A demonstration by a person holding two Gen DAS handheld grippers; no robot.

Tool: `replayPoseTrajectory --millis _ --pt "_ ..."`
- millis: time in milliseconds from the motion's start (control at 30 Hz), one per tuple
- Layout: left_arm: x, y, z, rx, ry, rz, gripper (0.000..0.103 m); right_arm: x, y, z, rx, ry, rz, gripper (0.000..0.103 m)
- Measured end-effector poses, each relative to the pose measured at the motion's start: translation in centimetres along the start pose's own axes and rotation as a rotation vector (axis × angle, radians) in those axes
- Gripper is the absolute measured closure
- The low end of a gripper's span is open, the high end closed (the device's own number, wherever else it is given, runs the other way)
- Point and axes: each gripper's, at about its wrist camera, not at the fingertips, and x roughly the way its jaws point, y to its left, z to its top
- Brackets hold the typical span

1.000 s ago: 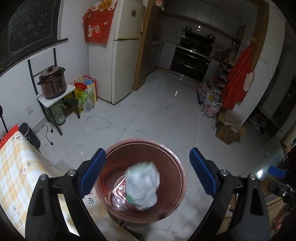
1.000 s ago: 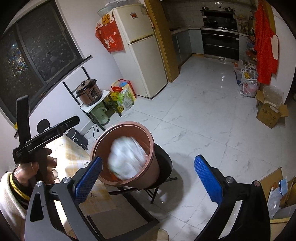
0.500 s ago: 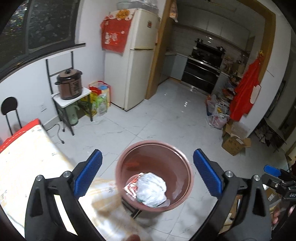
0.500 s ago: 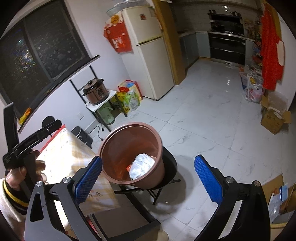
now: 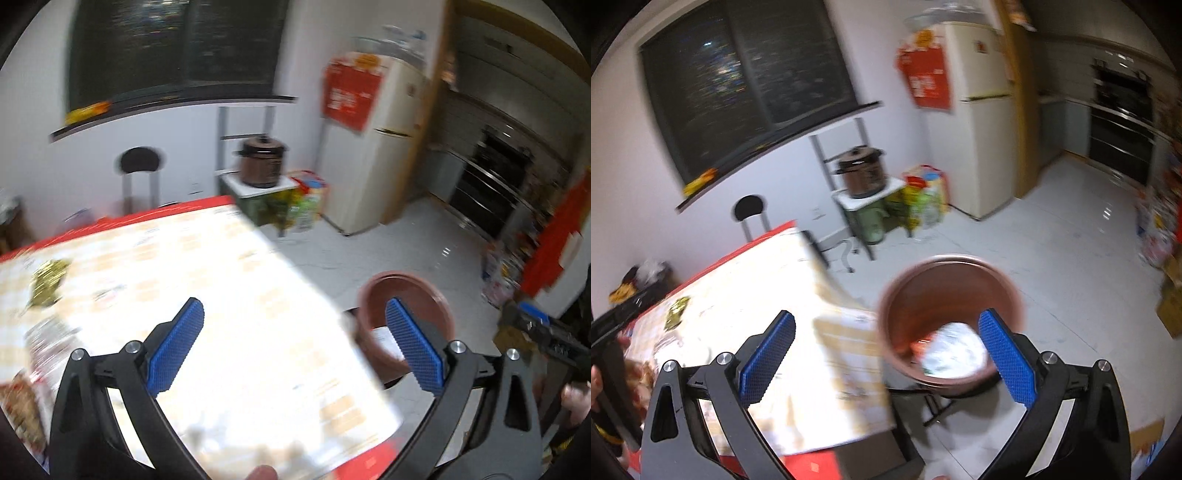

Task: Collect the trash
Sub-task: 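Move both tools back over the trash on the table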

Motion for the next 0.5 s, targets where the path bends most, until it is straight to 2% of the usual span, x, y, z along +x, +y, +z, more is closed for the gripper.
replayPoseTrajectory --millis 133,233,333,500 --pt "-5.2 7.0 -2.4 -0.072 -0.025 0.137 0.006 2.7 6.3 -0.4 -0.065 0.056 0.083 0.005" --pt "-9.9 13.6 -5.3 -0.216 -0.048 0.235 0.006 4.0 12.2 -1.0 -0.153 0.092 0.182 0.005" --pt "-14.1 20.2 -8.7 -0.366 -0.024 0.343 0.006 4.7 17.6 -1.8 -0.201 0.118 0.259 0.005" --pt "-19.2 27.3 -12.5 -0.503 -0.039 0.439 0.006 5.4 24.6 -3.6 -0.267 0.18 0.324 0.005"
